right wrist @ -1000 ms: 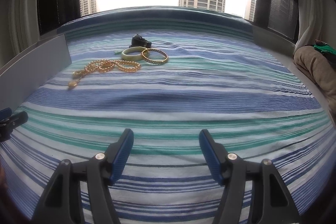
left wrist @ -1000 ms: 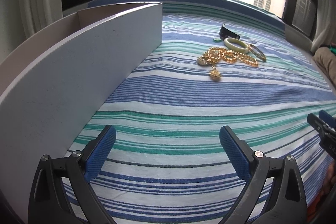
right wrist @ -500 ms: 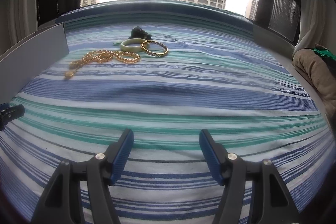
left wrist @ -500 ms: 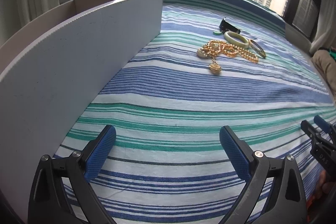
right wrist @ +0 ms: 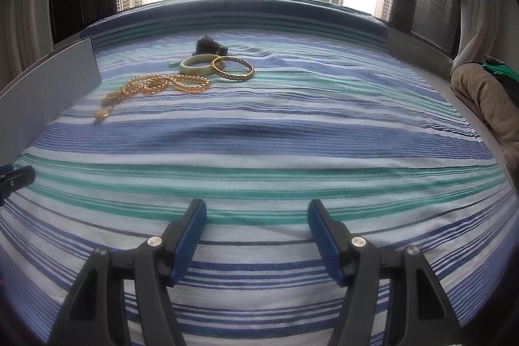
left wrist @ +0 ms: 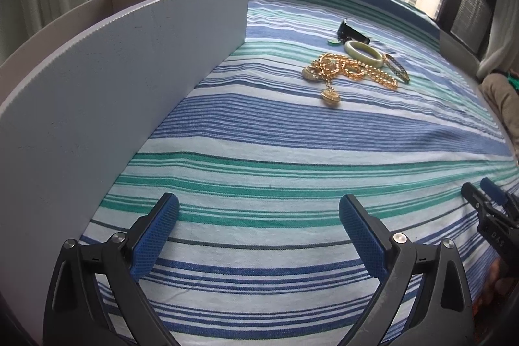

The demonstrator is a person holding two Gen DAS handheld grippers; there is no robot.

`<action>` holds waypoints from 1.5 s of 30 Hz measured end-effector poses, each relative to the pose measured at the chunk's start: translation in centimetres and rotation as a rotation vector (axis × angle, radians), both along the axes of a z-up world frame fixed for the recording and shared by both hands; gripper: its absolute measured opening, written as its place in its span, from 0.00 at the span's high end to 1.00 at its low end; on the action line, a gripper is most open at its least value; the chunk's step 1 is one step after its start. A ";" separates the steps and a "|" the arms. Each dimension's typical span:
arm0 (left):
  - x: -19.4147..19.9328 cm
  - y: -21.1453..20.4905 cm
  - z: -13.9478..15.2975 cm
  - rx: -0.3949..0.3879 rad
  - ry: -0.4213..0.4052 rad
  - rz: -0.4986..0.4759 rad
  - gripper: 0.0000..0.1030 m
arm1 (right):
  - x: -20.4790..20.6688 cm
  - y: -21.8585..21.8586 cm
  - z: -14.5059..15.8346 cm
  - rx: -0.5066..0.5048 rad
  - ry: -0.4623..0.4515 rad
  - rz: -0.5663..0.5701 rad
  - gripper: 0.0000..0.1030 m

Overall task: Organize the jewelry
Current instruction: 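Release both items in the box and withdraw both tools over the bed, then grasp the gold pendant chain with the left tool and lift it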

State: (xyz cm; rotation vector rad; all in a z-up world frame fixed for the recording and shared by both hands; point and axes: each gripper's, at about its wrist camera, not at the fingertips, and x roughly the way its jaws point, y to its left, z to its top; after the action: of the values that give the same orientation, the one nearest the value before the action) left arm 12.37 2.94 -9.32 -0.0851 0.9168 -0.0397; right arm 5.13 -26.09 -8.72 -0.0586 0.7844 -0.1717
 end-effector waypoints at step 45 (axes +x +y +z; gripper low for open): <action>-0.2 1.7 5.5 -0.153 0.027 -0.152 0.79 | 0.4 -0.4 -0.2 0.034 0.026 -0.008 0.36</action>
State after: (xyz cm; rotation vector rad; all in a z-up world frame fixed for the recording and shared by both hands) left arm 12.17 4.60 -3.83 -0.1580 0.9449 -0.2506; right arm 5.55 -26.47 -8.92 -0.0255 0.8130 -0.1651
